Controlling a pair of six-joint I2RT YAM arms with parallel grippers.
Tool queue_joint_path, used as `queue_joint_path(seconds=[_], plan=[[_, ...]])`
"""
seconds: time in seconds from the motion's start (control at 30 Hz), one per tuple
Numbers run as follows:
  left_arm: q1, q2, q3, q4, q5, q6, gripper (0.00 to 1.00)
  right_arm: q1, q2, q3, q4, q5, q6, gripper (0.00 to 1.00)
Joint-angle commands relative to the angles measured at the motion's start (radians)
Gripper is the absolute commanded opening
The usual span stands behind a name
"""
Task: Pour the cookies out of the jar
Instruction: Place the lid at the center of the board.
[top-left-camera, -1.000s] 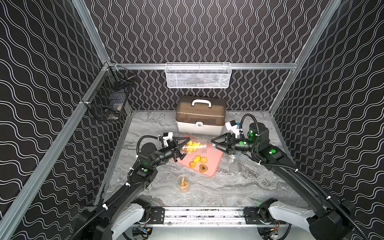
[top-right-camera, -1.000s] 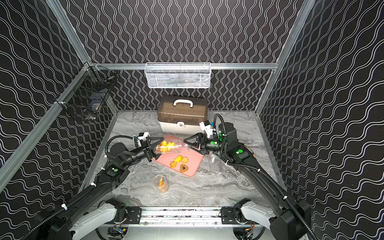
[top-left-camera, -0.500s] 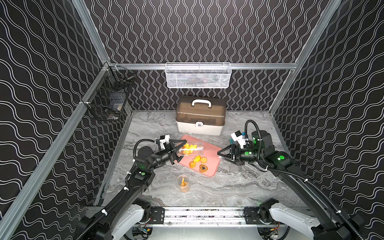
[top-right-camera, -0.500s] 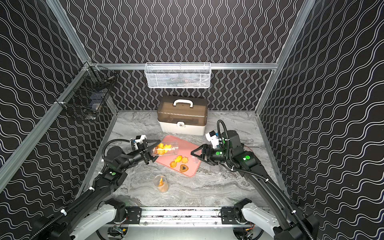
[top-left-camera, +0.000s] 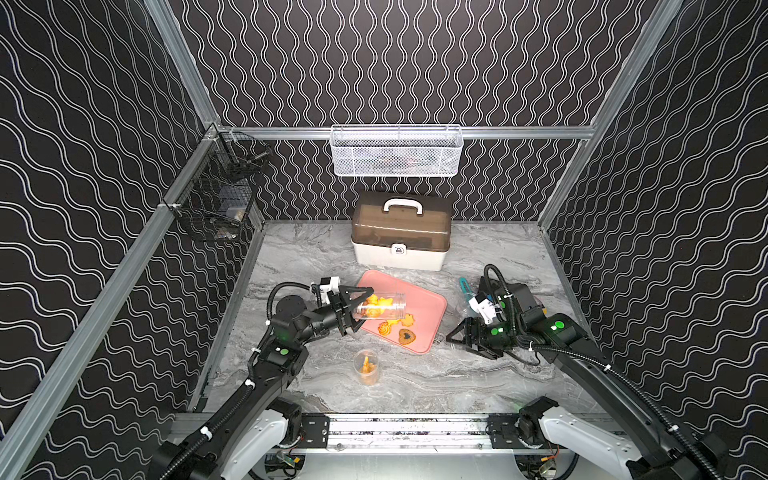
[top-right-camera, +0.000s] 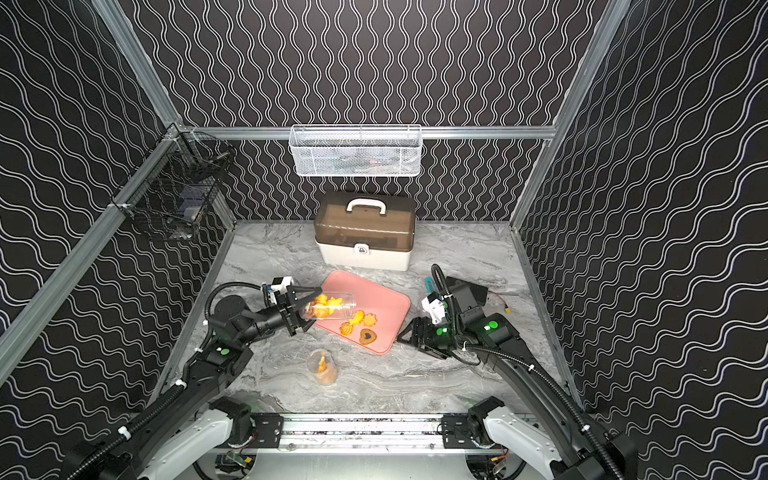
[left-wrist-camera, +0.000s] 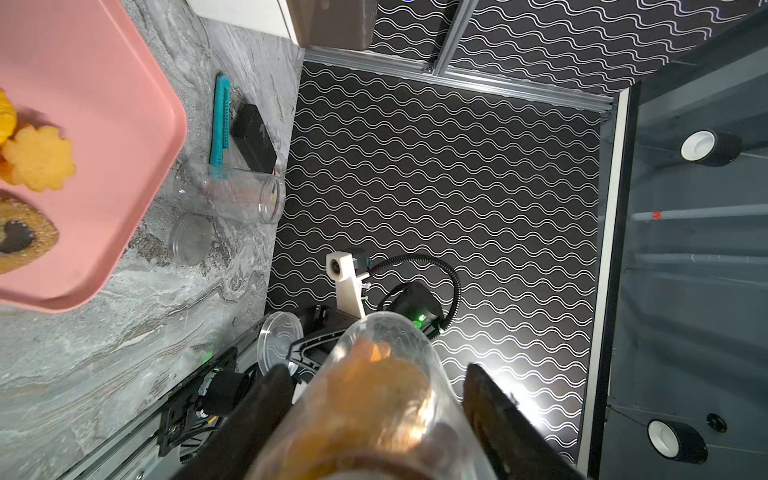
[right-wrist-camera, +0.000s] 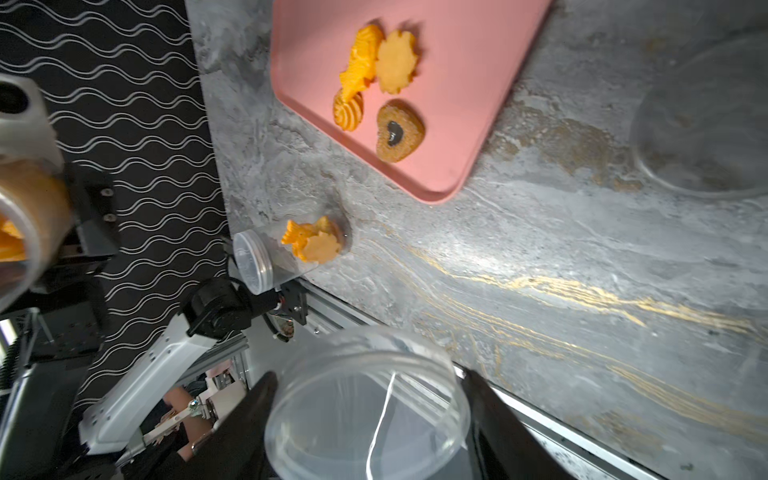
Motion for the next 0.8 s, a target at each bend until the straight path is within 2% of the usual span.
queue_joint_path(seconds=[0.0,0.57,0.77], plan=[[0.002,-0.003,0.004,0.032,0.025,0.006,0.65,0.022,0.003,-0.025,-0.029,0.071,-0.001,0.68],[0.003,0.006,0.014,0.026,0.026,0.013,0.65,0.173,0.146,-0.074,-0.024,0.32,0.029,0.69],[0.002,0.008,0.015,0.029,0.026,0.011,0.65,0.208,0.184,-0.075,-0.016,0.368,0.044,0.69]])
